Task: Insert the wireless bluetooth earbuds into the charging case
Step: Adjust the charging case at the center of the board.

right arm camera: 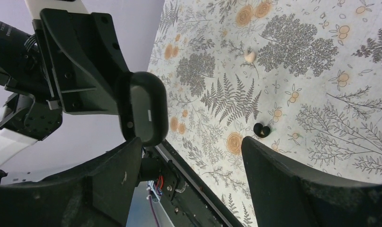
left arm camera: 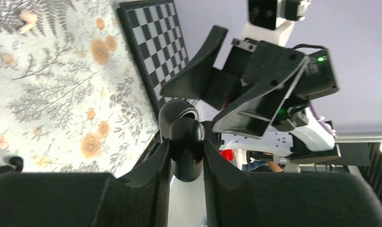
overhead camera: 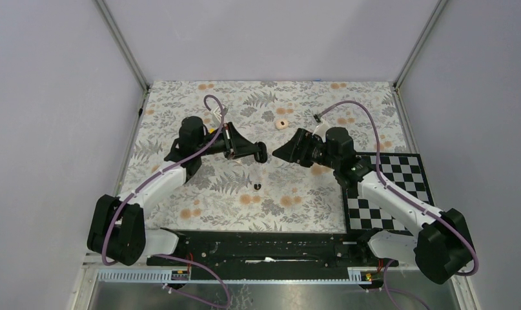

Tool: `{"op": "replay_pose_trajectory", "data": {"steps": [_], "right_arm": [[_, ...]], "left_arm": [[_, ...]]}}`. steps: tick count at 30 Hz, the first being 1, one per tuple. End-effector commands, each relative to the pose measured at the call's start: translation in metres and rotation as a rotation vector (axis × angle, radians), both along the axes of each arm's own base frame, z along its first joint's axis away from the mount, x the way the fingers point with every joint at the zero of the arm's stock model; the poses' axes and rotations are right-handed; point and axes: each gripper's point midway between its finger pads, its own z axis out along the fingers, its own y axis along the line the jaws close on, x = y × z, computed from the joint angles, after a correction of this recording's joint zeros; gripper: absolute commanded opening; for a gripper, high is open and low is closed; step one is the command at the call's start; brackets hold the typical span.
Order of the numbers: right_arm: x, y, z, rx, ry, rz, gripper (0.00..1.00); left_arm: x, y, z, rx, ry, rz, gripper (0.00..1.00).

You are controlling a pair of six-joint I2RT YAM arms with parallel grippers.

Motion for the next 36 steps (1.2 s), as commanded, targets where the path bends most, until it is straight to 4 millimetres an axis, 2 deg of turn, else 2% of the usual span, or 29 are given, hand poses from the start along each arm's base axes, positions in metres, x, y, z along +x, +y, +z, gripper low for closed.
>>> {"op": "replay_pose_trajectory", "data": {"steps": [1,3,7,15,20,31,36], "right_arm": [[0.005,-0.005,0.026,-0.034,-0.078,-0.011,0.84],[0.004,-0.005,0.032,-0.027,-0.083,-0.007,0.84],[0.002,0.0,0.03,-0.046,-0.069,0.01,0.86],[0.001,0.036,0.014,-0.097,-0.041,0.062,0.86],[0.005,0.045,0.003,-0.09,-0.019,0.065,0.86],[0.01,0.043,-0.027,-0.144,0.036,0.04,0.86],[0.009,0.038,-0.024,-0.142,0.028,0.02,0.86]], "left_arm": [[0.002,0.007,0.004,0.094,-0.06,0.008,0.0],[0.0,0.009,0.0,0.124,-0.059,0.009,0.0],[-0.004,0.01,-0.01,0.141,-0.043,-0.004,0.0],[-0.005,0.008,-0.015,0.149,-0.023,-0.029,0.0],[-0.004,0.008,-0.014,0.154,-0.029,-0.033,0.0],[-0.009,0.007,-0.005,0.133,-0.051,-0.063,0.0],[-0.012,0.008,-0.005,0.134,-0.052,-0.064,0.0]]}}
